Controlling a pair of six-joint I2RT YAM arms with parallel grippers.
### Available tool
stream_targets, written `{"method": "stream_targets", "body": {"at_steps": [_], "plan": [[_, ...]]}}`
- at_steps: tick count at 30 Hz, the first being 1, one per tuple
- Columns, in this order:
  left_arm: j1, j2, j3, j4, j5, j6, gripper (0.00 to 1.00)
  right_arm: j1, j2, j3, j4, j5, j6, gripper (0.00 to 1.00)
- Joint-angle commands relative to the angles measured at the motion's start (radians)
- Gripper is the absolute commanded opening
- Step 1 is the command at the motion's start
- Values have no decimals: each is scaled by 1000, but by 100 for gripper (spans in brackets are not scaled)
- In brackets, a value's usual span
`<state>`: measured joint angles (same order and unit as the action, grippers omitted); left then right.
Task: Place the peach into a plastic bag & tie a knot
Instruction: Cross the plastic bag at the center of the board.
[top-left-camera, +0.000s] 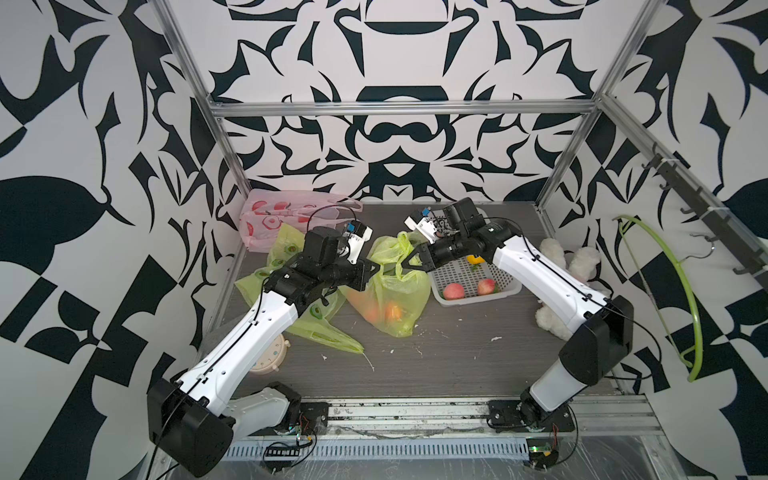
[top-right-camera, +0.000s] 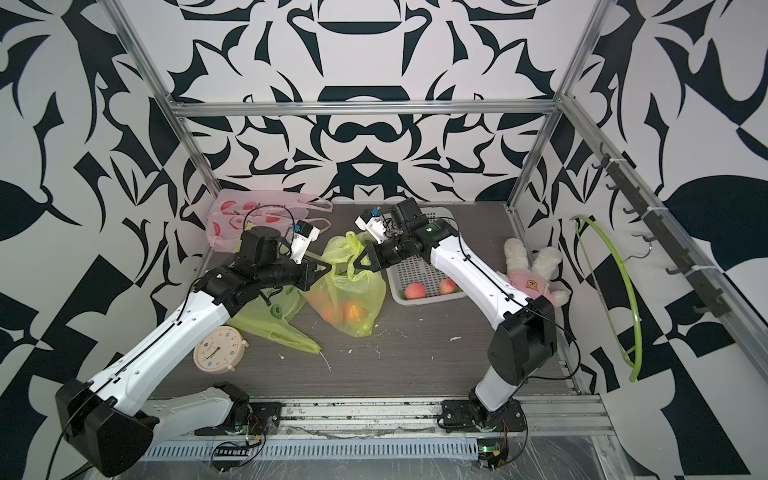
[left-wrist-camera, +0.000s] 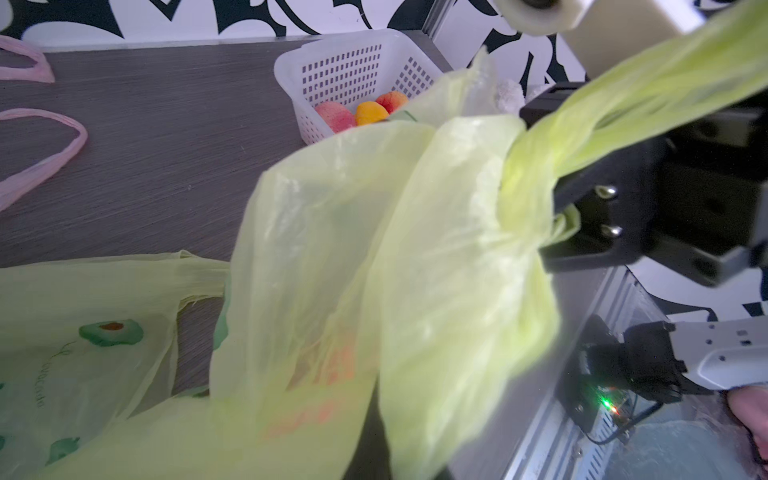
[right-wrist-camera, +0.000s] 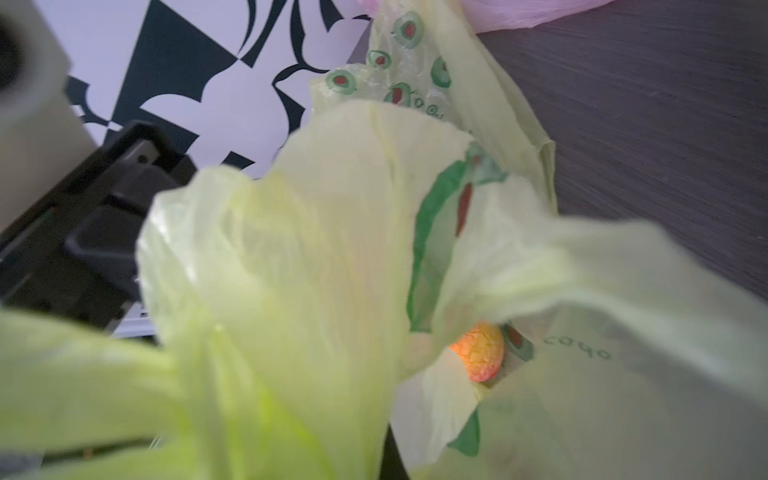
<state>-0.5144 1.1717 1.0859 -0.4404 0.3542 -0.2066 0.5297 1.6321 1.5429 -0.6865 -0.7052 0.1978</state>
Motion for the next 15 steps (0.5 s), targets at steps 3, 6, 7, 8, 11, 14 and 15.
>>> {"method": "stream_targets", "body": {"at_steps": [3, 6, 7, 8, 11, 14, 15], "plan": [[-18, -28, -4, -14, 96, -11, 0, -2, -24, 22, 90, 158, 95, 0], [-47, -26, -16, -2, 107, -23, 0, 6, -25, 22, 148, 203, 141, 0], [-55, -26, -20, 4, 108, -31, 0, 9, -24, 23, 164, 222, 155, 0], [-64, -24, -25, 14, 107, -39, 0, 14, -25, 25, 182, 244, 170, 0], [-89, -22, -47, 71, 111, -73, 0, 27, -25, 31, 236, 316, 211, 0], [-110, -24, -72, 142, 115, -107, 0, 50, -14, 54, 261, 385, 232, 0], [-117, -25, -77, 158, 112, -114, 0, 61, -10, 65, 263, 411, 231, 0]]}}
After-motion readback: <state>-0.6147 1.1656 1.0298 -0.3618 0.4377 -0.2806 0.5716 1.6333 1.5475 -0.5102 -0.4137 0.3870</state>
